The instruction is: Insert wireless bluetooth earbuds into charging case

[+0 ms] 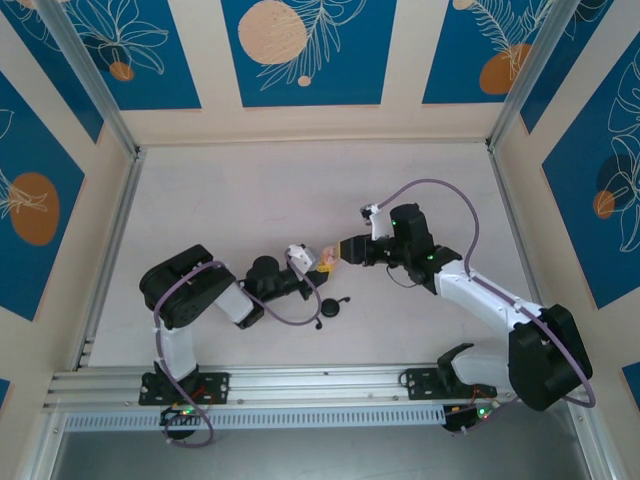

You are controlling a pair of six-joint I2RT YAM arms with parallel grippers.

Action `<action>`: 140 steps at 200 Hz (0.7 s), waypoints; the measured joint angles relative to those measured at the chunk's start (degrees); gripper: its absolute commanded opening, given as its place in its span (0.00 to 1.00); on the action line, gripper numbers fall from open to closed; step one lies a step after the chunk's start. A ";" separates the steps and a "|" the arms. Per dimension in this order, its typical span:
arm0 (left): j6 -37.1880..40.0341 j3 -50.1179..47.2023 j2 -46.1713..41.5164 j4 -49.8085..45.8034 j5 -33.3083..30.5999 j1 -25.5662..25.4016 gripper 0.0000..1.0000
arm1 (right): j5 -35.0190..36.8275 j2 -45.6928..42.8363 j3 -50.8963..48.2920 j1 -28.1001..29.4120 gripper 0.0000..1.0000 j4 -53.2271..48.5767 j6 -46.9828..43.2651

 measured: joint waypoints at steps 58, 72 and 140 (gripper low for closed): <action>2.45 0.00 -0.02 0.17 1.70 0.00 0.10 | -6.08 3.10 5.70 -2.14 0.34 -7.96 0.92; 2.82 0.00 -0.02 0.33 1.81 0.00 0.10 | -6.36 4.48 7.08 -1.73 0.35 -9.68 0.55; 3.21 -0.02 -0.26 0.39 1.81 0.00 0.10 | -4.46 12.33 12.20 1.66 0.34 -17.07 -0.61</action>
